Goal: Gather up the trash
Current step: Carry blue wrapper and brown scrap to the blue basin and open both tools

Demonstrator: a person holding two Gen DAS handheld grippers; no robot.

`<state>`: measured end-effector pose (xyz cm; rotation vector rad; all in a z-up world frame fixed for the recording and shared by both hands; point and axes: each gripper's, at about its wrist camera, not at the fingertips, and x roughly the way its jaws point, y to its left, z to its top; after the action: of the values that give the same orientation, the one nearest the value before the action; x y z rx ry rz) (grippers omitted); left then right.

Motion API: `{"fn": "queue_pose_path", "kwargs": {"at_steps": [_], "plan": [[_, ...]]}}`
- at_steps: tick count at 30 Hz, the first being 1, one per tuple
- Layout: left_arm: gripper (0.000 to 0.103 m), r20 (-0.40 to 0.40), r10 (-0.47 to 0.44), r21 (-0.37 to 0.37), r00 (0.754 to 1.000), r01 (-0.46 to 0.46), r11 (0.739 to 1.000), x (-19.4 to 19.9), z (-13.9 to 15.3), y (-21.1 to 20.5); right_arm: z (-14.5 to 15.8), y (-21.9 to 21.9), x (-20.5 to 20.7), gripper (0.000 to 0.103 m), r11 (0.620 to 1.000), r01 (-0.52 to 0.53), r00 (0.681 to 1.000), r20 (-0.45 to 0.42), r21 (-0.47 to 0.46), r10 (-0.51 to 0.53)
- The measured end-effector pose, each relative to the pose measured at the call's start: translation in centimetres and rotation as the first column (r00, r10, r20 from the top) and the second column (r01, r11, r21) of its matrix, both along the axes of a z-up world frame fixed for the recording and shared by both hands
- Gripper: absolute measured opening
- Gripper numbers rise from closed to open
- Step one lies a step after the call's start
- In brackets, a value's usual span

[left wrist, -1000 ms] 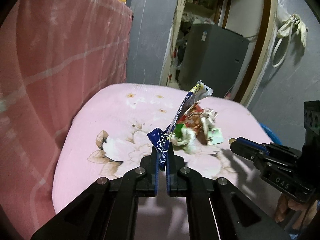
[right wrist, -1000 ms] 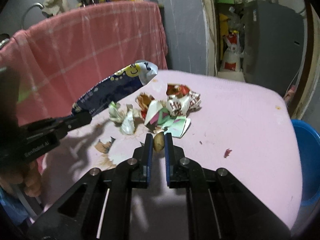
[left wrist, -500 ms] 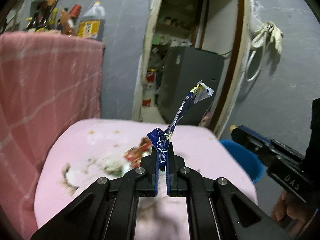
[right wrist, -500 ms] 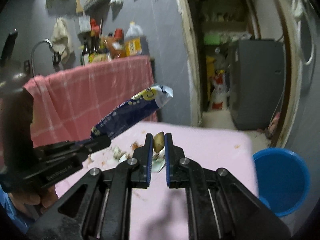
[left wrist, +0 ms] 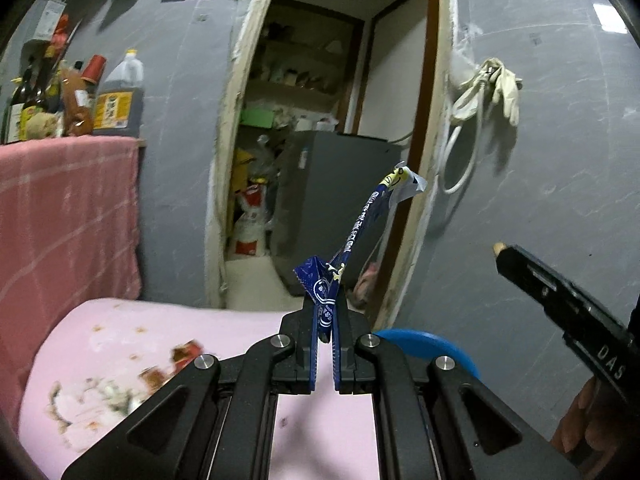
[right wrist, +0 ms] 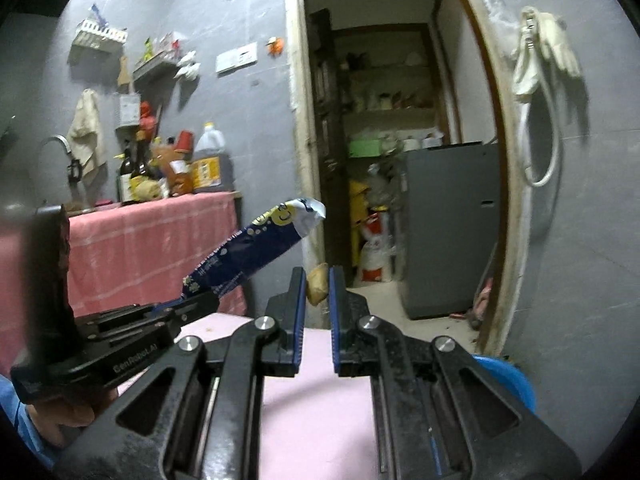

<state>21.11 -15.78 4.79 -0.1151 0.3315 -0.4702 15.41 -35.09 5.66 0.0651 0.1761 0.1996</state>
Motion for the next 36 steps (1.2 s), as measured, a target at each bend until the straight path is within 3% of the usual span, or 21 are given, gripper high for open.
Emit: {"fn": "queue_pose_path", "kwargs": {"at_steps": [6, 17, 23, 28, 36], "plan": [[0.004, 0.006, -0.054, 0.019, 0.999, 0.054, 0.998, 1.3, 0.0, -4.3, -1.5, -4.5, 0.2, 0.011, 0.997, 0.072, 0.997, -0.034, 0.024, -0.071], [0.004, -0.143, -0.161, 0.084, 0.977, 0.174, 0.981, 3.8, -4.8, -11.9, -7.7, -11.1, 1.9, 0.011, 0.98, 0.173, 0.965, -0.216, 0.097, -0.149], [0.004, -0.262, -0.154, 0.128, 0.953, 0.193, 0.973, 5.7, -7.9, -14.3, -10.9, -13.3, 3.4, 0.011, 0.97, 0.212, 0.937, -0.309, 0.122, -0.166], [0.004, -0.315, -0.151, 0.144, 0.937, 0.204, 0.968, 6.5, -9.8, -15.1, -12.6, -14.1, 4.5, 0.012, 0.964, 0.232, 0.919, -0.356, 0.133, -0.172], [0.006, -0.447, -0.128, 0.203, 0.885, 0.24, 0.949, 8.3, -13.4, -16.6, -15.8, -16.0, 6.5, 0.014, 0.944, 0.284, 0.87, -0.459, 0.167, -0.181]]}}
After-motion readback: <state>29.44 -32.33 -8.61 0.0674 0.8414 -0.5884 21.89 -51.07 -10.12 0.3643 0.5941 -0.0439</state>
